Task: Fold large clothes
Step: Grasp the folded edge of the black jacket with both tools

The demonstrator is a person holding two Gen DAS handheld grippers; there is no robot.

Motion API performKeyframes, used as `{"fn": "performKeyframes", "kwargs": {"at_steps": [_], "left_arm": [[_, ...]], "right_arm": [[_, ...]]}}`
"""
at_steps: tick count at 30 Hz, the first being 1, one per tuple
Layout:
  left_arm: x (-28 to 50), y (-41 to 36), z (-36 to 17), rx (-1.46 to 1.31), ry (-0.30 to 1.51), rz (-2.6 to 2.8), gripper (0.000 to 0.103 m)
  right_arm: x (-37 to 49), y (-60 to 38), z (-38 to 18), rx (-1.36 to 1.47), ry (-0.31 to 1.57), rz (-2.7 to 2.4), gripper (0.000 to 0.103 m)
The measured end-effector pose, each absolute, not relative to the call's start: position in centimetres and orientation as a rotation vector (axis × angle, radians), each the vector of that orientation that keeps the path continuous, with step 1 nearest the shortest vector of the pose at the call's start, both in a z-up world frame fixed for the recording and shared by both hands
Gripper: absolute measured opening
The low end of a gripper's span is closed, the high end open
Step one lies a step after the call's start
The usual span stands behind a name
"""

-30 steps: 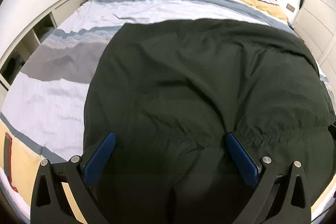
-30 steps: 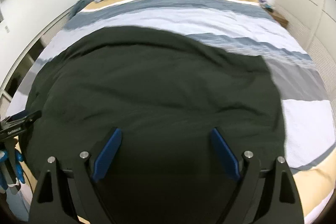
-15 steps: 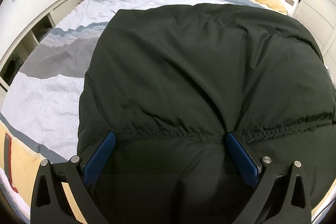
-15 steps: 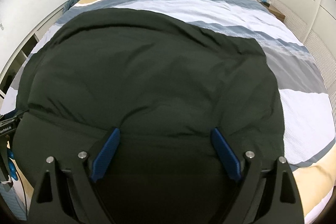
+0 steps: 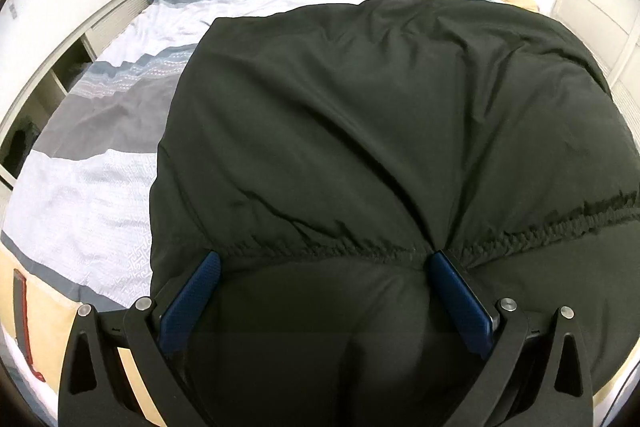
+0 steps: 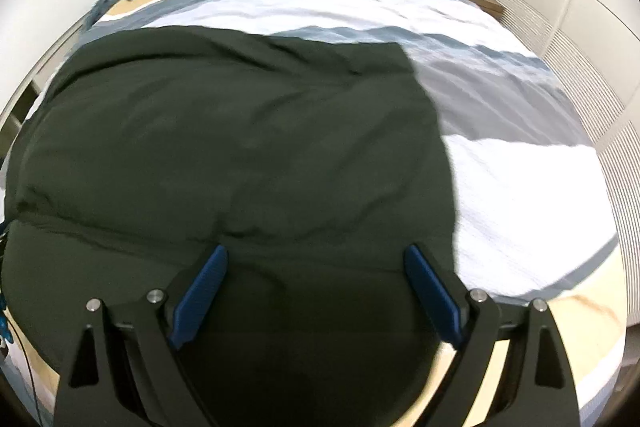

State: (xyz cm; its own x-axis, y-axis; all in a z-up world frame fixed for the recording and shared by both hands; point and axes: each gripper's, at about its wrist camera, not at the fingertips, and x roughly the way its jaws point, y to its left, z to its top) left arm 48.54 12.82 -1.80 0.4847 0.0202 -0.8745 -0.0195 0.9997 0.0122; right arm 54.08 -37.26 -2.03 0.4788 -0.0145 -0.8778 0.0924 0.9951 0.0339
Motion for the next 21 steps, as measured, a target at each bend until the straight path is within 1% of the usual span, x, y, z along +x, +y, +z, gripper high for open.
{"fn": "performKeyframes", "kwargs": {"at_steps": [9,16,21], "left_arm": [[48.2,14.7,-1.0,-0.049,1.061,-0.008,0.102],[47.4,15.3,0.0,-0.055,1.059,-0.008,0.102],[46.1,18.4,2.3,-0.154,0.990,-0.021,0.102]], "right_arm": [[53.0,-40.8,-2.2,0.192,1.082,-0.097,0.091],[52.9,-41.1,-1.9,0.190,1.080,-0.114,0.091],[52.7,-41.7,-1.3,0.190,1.077,-0.123,0.091]]}}
